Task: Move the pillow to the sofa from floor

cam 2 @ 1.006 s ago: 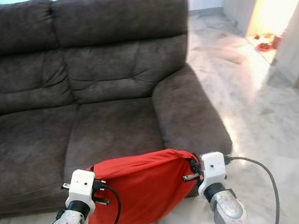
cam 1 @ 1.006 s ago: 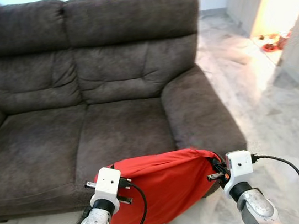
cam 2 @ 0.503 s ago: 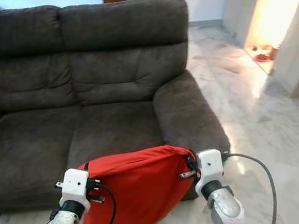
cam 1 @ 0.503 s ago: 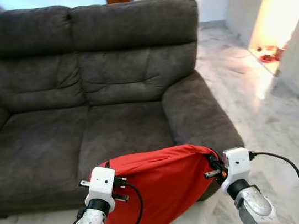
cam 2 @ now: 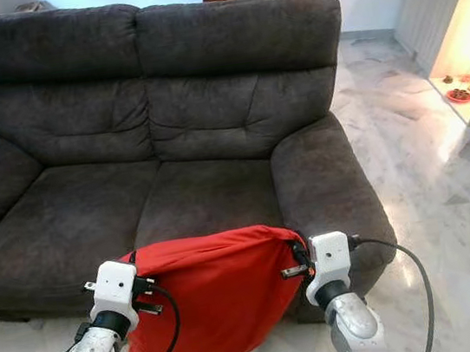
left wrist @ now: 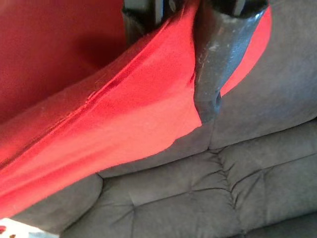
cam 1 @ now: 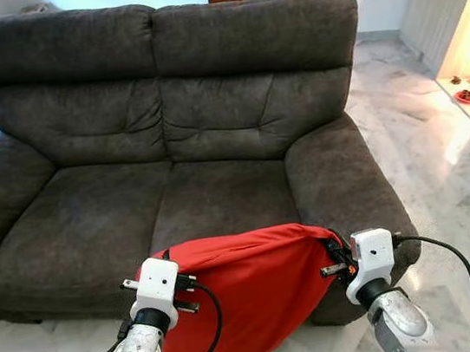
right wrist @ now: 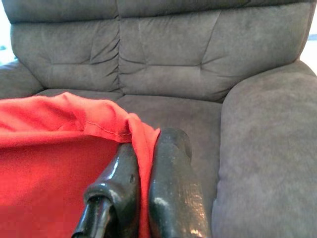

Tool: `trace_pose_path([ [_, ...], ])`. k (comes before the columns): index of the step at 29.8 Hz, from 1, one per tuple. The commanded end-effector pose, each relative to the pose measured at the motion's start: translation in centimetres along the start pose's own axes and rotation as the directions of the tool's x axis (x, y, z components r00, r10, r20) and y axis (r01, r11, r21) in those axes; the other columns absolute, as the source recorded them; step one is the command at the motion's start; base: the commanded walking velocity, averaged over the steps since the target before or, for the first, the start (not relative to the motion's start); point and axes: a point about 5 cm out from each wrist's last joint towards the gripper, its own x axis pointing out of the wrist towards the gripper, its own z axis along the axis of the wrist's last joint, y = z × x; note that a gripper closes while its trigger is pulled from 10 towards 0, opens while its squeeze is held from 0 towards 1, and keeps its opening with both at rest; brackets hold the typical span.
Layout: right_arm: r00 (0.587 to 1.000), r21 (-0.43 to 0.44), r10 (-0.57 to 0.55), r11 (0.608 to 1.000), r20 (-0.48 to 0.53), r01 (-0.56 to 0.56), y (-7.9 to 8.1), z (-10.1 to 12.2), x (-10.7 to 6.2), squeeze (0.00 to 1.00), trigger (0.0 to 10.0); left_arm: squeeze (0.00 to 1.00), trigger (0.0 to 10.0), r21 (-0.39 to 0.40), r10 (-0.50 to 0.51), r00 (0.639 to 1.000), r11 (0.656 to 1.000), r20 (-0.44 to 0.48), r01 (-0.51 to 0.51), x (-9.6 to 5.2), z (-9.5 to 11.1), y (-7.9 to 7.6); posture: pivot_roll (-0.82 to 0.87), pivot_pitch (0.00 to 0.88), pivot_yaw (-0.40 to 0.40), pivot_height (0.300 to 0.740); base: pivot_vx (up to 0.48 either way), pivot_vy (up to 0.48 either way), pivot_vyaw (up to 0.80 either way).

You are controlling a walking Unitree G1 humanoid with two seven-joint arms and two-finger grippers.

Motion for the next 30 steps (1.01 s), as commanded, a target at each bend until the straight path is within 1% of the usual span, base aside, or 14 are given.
trace_pose_path([
  [1,0.996,0.01,-0.055,0.998,0.067,0.055,-1.2,1.8,0.2,0.0,10.0,0.0,10.0,0.028,0.067,0.986,0.997,0.154,-0.072,0.8,3.3,2.1,0.06,0.068,-0.008,0.74,0.36,0.0,0.0],
  [7,0.995,-0.001,-0.027,1.0,0.1,0.027,-0.8,2.6,0.4,0.0,10.0,0.0,10.0,0.029,0.098,0.98,0.994,0.176,-0.104,1.0,3.9,2.7,0.06,0.072,-0.012,0.74,0.363,0.0,0.0],
  [9,0.99,-0.004,-0.009,1.0,0.14,0.009,-0.4,3.8,0.7,0.0,10.0,0.0,10.0,0.045,0.102,0.975,0.993,0.199,-0.113,1.3,4.6,3.1,0.06,0.073,-0.014,0.74,0.362,0.0,0.0],
  [11,0.985,-0.033,0.015,0.999,0.174,-0.009,-0.1,4.8,0.9,0.0,10.0,0.0,10.0,0.045,0.112,0.97,0.991,0.214,-0.124,1.4,5.2,3.6,0.06,0.079,-0.014,0.74,0.362,0.0,0.0],
  [12,0.977,-0.037,0.027,0.999,0.212,-0.019,0.1,6.0,1.1,0.0,10.0,0.0,10.0,0.045,0.123,0.966,0.99,0.229,-0.137,1.5,5.7,4.1,0.06,0.077,-0.015,0.74,0.364,0.0,0.0],
  [15,0.97,-0.043,0.026,0.999,0.242,-0.017,0.2,7.2,1.5,0.0,10.0,0.0,10.0,0.05,0.132,0.961,0.988,0.245,-0.149,1.7,6.3,4.6,0.06,0.077,-0.015,0.74,0.361,0.0,0.0],
  [16,0.963,-0.04,0.028,0.999,0.268,-0.018,0.3,8.0,1.7,0.0,10.0,0.0,10.0,0.04,0.145,0.954,0.986,0.263,-0.161,1.8,6.9,4.9,0.06,0.077,-0.015,0.74,0.36,0.0,0.0],
  [20,0.947,-0.042,0.05,0.998,0.317,-0.039,0.8,9.5,1.8,0.0,10.0,0.0,10.0,0.047,0.165,0.937,0.981,0.307,-0.188,2.0,8.4,5.8,0.06,0.076,-0.016,0.74,0.364,0.0,0.0],
  [21,0.933,-0.048,0.074,0.997,0.353,-0.061,1.3,10.6,1.8,0.0,10.0,0.0,10.0,0.047,0.187,0.925,0.976,0.331,-0.214,2.0,9.3,6.6,0.06,0.077,-0.016,0.74,0.36,0.0,0.0],
  [24,0.912,-0.054,0.1,0.995,0.399,-0.086,2.0,12.1,1.7,0.0,10.0,0.0,10.0,0.037,0.221,0.906,0.967,0.362,-0.251,2.0,10.5,7.7,0.06,0.078,-0.015,0.74,0.363,0.0,0.0],
  [25,0.912,-0.054,0.1,0.995,0.399,-0.086,2.0,12.1,1.7,0.0,10.0,0.0,10.0,0.037,0.221,0.906,0.967,0.362,-0.251,2.0,10.5,7.7,0.06,0.078,-0.015,0.74,0.36,0.0,0.0],
  [26,0.897,-0.064,0.127,0.992,0.423,-0.111,2.5,13.0,1.7,0.0,10.0,0.0,10.0,0.029,0.234,0.894,0.964,0.382,-0.264,2.0,11.4,8.2,0.06,0.079,-0.016,0.74,0.36,0.0,0.0],
  [29,0.886,-0.088,0.162,0.987,0.435,-0.137,3.0,13.5,1.6,0.0,10.0,0.0,10.0,0.027,0.245,0.883,0.96,0.4,-0.278,2.1,12.2,8.7,0.06,0.077,-0.017,0.74,0.363,0.0,0.0],
  [30,0.879,-0.1,0.184,0.983,0.441,-0.156,3.3,13.7,1.5,0.0,10.0,0.0,10.0,0.022,0.254,0.874,0.957,0.415,-0.289,2.1,12.9,9.1,0.06,0.077,-0.017,0.74,0.36,0.0,0.68],
])
